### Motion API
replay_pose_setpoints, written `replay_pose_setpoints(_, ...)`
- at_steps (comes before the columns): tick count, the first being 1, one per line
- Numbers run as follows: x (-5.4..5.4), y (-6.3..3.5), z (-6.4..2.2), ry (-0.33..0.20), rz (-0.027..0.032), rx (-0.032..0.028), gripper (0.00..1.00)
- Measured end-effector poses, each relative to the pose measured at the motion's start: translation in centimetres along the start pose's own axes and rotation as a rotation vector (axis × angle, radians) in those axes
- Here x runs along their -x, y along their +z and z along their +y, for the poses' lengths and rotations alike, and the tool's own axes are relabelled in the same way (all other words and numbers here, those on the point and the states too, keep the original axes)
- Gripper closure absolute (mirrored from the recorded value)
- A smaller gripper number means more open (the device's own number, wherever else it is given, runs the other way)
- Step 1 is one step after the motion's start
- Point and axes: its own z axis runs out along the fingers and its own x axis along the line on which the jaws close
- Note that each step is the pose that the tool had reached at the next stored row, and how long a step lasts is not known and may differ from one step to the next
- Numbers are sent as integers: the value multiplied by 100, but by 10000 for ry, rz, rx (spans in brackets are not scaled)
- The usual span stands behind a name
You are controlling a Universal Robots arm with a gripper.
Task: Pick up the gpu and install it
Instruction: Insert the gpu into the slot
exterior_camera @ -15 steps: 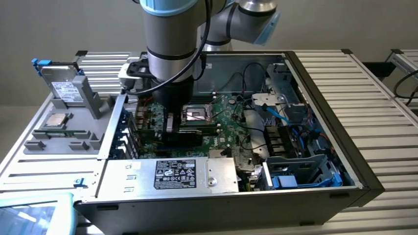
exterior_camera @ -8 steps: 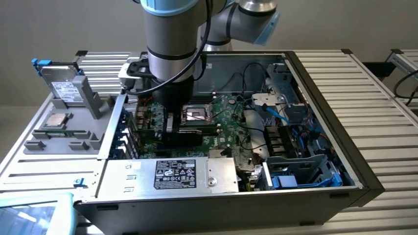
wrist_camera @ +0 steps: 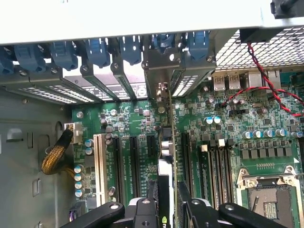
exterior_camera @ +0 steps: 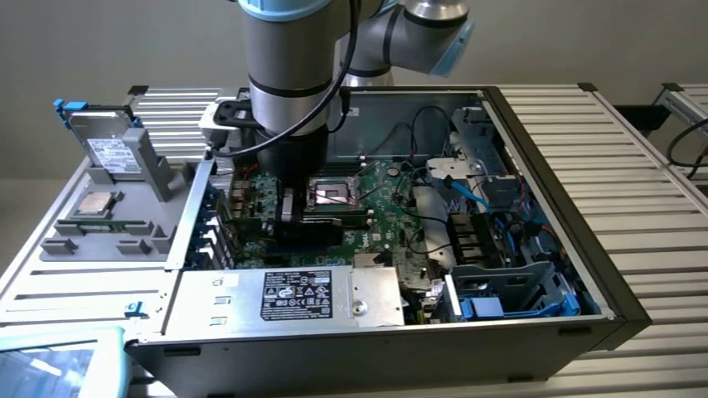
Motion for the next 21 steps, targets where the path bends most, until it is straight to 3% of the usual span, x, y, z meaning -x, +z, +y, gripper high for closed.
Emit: replay_pose_setpoints(21,29,1,3,-41,6,1,73)
